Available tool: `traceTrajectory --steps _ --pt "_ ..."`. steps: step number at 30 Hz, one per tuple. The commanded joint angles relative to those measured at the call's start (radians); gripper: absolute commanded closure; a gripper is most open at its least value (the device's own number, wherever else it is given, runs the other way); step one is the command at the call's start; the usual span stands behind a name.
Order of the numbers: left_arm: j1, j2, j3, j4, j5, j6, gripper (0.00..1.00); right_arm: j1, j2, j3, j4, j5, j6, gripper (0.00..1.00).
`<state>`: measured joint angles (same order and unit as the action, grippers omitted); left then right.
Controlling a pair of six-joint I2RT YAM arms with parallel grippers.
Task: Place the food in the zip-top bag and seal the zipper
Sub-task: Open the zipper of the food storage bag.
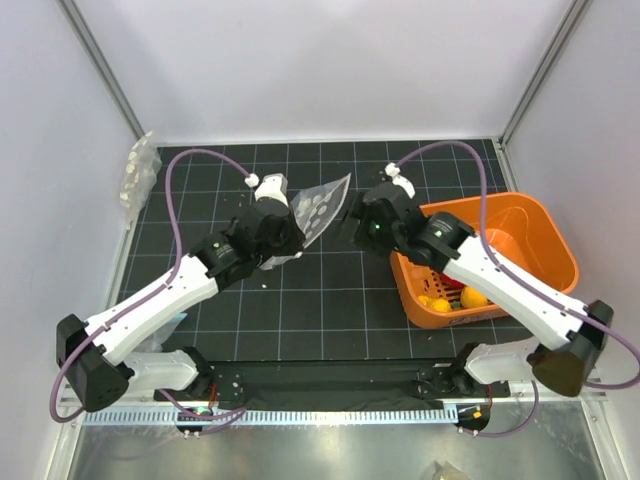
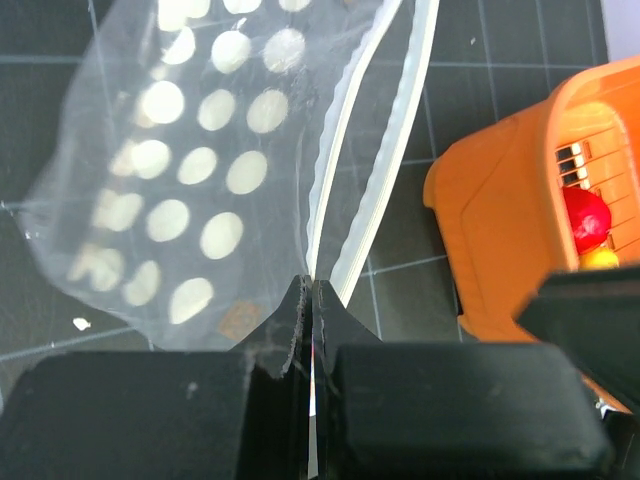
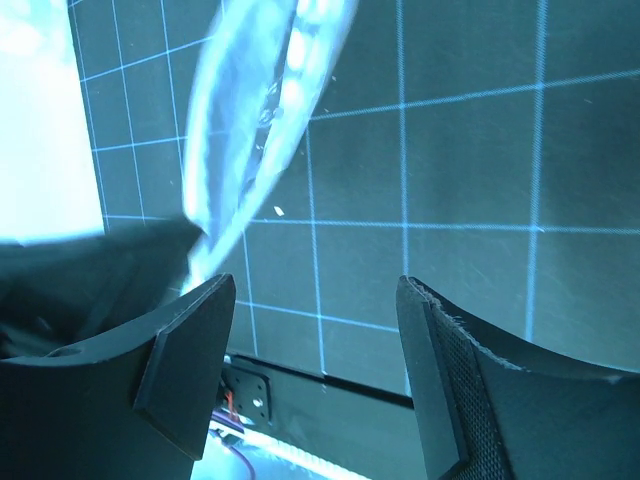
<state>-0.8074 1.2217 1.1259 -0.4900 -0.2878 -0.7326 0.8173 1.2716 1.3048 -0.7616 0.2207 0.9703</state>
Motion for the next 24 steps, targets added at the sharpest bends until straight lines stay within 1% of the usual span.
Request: traceTrajectory --steps 1,5,9,15,19,24 --pt "0.002 -0.045 -0.028 0.047 -0.004 -0.047 1.00 0.005 0.058 0.112 0.093 -0.001 0.010 0.27" --pt "0.002 -0.070 -0.044 0.050 -0.017 -0.053 1.00 0.003 0.118 0.149 0.088 0.034 0.016 0.27" --pt "0.002 -0.088 -0.052 0.050 -0.028 -0.048 1.00 0.002 0.153 0.154 0.077 0.054 0.039 0.30" --pt "0.002 -0.113 -0.060 0.048 -0.033 -0.053 1.00 -0.007 0.176 0.079 0.160 0.019 0.082 0.30" --pt "0.002 -0.129 -0.075 0.047 -0.039 -0.050 1.00 -0.021 0.209 0.090 0.200 0.012 0.073 0.29" --pt "0.001 -0.151 -0.083 0.042 -0.044 -0.048 1.00 -0.038 0.261 0.119 0.205 0.003 0.068 0.30"
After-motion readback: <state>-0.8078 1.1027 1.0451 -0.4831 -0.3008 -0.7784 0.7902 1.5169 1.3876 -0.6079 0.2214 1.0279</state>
